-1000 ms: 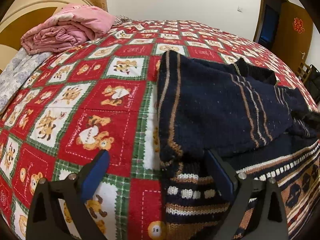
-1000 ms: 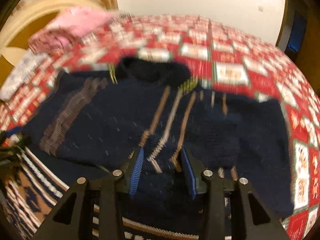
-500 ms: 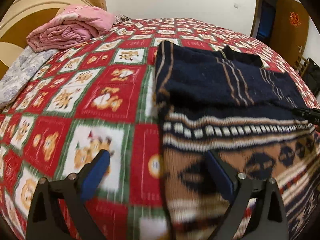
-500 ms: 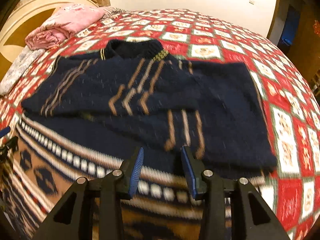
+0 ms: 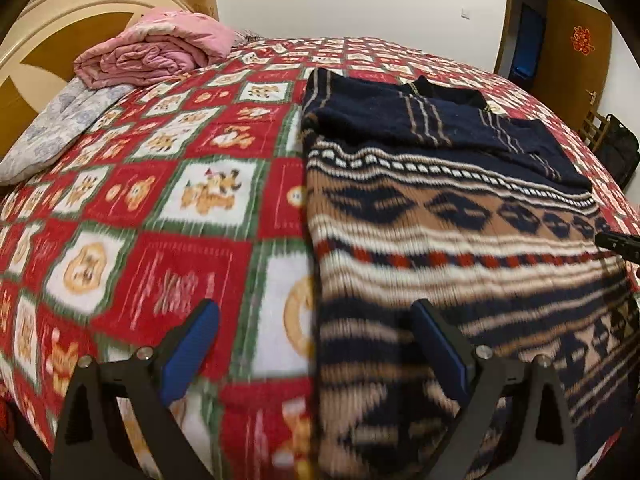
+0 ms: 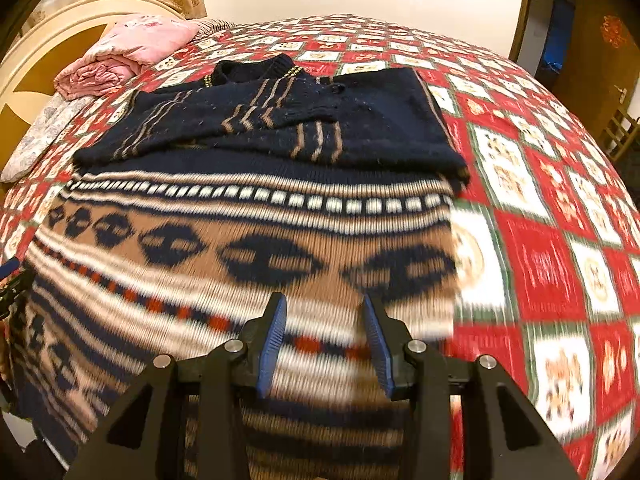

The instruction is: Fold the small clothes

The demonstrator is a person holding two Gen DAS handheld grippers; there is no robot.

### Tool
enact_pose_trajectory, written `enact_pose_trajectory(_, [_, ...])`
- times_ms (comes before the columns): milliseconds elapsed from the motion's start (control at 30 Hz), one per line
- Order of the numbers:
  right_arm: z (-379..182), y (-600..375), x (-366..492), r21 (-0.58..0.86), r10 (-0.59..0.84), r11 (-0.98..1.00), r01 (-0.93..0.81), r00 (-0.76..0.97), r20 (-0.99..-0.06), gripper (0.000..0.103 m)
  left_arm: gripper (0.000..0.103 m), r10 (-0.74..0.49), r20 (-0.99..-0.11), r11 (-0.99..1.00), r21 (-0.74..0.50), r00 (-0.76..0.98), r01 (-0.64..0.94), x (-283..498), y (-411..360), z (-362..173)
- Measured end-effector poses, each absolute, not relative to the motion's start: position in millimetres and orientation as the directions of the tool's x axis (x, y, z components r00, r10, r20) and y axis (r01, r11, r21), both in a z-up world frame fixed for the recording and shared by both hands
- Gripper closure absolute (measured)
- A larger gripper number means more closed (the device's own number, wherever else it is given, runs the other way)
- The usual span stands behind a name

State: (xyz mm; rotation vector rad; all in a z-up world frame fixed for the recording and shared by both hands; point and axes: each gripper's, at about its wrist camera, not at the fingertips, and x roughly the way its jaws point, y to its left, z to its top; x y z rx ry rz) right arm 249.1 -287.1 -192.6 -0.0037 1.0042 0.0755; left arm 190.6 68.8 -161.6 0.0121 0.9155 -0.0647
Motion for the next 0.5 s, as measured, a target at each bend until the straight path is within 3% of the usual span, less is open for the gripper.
enact_pose_trajectory(500, [-186,-280,130,0.046,0.074,0.997,-0.063,0.572,-0.817,0.061,0.005,-0.089,-0.789,0.995,-0.048,0.608,0.084,118,75,-164])
